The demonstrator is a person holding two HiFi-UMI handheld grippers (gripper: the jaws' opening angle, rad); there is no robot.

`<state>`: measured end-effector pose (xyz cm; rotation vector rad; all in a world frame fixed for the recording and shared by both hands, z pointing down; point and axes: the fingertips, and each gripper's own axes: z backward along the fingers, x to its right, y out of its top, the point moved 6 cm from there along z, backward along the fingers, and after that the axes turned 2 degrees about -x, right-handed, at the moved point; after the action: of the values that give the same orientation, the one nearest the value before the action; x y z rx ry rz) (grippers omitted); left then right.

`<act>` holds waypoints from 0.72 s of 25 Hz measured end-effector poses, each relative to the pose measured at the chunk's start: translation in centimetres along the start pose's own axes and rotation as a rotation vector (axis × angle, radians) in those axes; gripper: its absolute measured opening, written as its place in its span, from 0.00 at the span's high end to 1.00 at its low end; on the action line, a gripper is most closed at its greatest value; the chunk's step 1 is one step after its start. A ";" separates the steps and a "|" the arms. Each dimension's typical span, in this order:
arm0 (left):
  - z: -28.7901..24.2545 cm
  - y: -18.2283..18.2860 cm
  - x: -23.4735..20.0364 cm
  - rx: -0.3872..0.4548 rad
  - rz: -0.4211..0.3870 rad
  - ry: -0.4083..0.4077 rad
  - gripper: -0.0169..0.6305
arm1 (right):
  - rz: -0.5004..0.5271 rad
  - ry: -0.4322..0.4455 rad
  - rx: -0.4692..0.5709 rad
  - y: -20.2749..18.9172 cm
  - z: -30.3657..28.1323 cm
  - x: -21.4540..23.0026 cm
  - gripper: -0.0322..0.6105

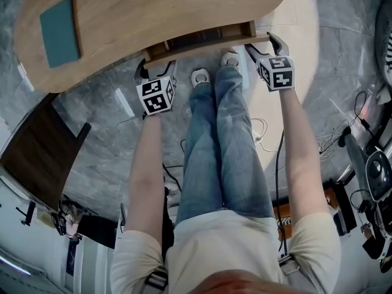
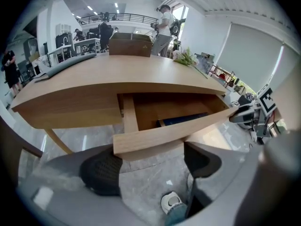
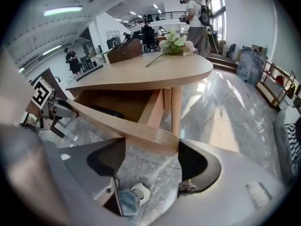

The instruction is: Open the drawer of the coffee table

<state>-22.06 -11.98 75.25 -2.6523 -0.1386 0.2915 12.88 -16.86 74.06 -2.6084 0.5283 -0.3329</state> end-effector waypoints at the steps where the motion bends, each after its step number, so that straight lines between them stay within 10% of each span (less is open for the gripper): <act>1: 0.1 -0.3 0.1 -0.004 0.001 -0.001 0.33 | -0.002 0.000 -0.004 -0.3 0.1 -0.1 0.41; 18: 2.5 -6.7 2.4 -0.036 0.010 0.003 0.33 | -0.002 0.008 -0.030 -6.7 2.9 -1.7 0.41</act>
<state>-20.62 -4.59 75.73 -2.6895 -0.1306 0.2913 14.38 -9.51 74.48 -2.6375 0.5379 -0.3380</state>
